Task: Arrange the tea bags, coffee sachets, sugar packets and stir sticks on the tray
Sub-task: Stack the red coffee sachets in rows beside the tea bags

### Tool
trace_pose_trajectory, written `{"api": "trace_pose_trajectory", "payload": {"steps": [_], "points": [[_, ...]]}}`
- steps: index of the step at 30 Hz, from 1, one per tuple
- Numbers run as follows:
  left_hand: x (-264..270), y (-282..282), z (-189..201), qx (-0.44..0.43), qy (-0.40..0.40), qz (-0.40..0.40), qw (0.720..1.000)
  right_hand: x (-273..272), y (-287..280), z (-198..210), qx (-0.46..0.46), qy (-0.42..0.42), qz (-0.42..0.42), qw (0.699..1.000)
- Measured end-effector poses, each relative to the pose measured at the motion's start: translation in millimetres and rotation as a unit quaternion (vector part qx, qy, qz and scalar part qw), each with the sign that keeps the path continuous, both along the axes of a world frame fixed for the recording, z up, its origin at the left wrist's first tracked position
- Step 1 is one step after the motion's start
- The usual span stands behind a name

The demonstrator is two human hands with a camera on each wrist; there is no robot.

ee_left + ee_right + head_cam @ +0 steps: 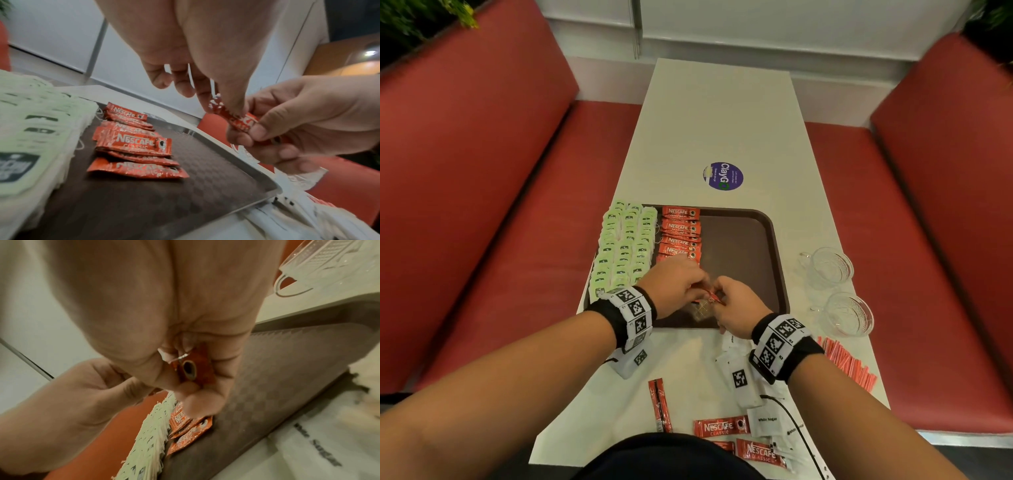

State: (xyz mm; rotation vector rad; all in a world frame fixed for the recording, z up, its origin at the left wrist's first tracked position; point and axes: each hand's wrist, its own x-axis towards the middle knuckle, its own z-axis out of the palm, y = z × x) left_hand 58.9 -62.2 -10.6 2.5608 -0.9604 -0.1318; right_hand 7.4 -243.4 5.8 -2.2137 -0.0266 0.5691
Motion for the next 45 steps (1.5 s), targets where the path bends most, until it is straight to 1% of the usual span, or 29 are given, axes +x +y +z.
{"api": "trace_pose_trajectory", "payload": {"steps": [2, 5, 7, 9, 11, 14, 18, 20, 22, 24, 27, 31, 34, 37, 40, 42, 45], "points": [[-1.1, 4.0, 1.7, 0.002, -0.005, 0.021, 1.000, 1.5, 0.7, -0.2, -0.005, -0.021, -0.003, 1.000], [-0.9, 15.3, 2.5, 0.022, 0.004, 0.100, 0.995, 3.6, -5.4, -5.4, -0.057, -0.050, -0.015, 0.997], [-0.5, 25.7, -0.9, 0.037, 0.022, 0.159, 0.986, 2.8, -11.7, -9.6, -0.073, -0.050, -0.014, 0.996], [-2.0, 33.0, -5.1, 0.080, 0.043, 0.188, 0.978, -0.5, -16.9, -12.2, -0.079, -0.041, -0.005, 0.996], [-5.7, 34.6, -8.9, 0.141, 0.059, 0.179, 0.972, -6.0, -20.9, -12.6, -0.084, -0.031, 0.017, 0.996], [-10.4, 33.2, -17.7, 0.200, 0.061, 0.158, 0.965, -18.3, -23.6, -9.7, -0.118, -0.021, 0.076, 0.990], [-9.8, 32.1, -23.0, 0.262, 0.019, 0.142, 0.954, -40.1, -23.8, -6.4, -0.158, -0.018, 0.139, 0.977], [-8.8, 30.7, -21.9, 0.266, -0.009, 0.143, 0.953, -51.9, -23.5, -6.2, -0.167, -0.017, 0.160, 0.973], [-9.2, 27.7, -22.2, 0.258, -0.021, 0.136, 0.956, -63.5, -23.4, -7.4, -0.177, -0.024, 0.183, 0.967], [-10.9, 23.1, -23.7, 0.257, -0.016, 0.114, 0.960, -74.5, -24.0, -9.4, -0.188, -0.029, 0.205, 0.960], [-13.6, 17.2, -26.8, 0.263, 0.001, 0.092, 0.960, -89.9, -25.9, -11.5, -0.199, -0.015, 0.222, 0.955], [-16.9, 13.6, -27.1, 0.258, 0.010, 0.116, 0.959, -107.4, -30.3, -12.6, -0.217, 0.001, 0.230, 0.949], [-24.6, 12.9, -25.0, 0.244, 0.004, 0.116, 0.963, -119.4, -32.0, -10.5, -0.236, 0.014, 0.233, 0.943], [-45.6, 8.8, -16.4, 0.209, -0.009, 0.086, 0.974, -131.9, -32.3, -7.9, -0.281, 0.018, 0.257, 0.925], [-82.7, 2.3, -7.5, 0.199, 0.002, 0.010, 0.980, -143.9, -32.2, -5.3, -0.334, 0.017, 0.281, 0.900], [-108.4, -2.0, -5.7, 0.204, 0.016, -0.053, 0.977, -150.0, -32.2, -4.0, -0.369, 0.017, 0.299, 0.880], [-138.6, -11.7, -10.9, 0.215, 0.023, -0.152, 0.964, -157.5, -31.4, -5.5, -0.405, 0.011, 0.315, 0.859]]}}
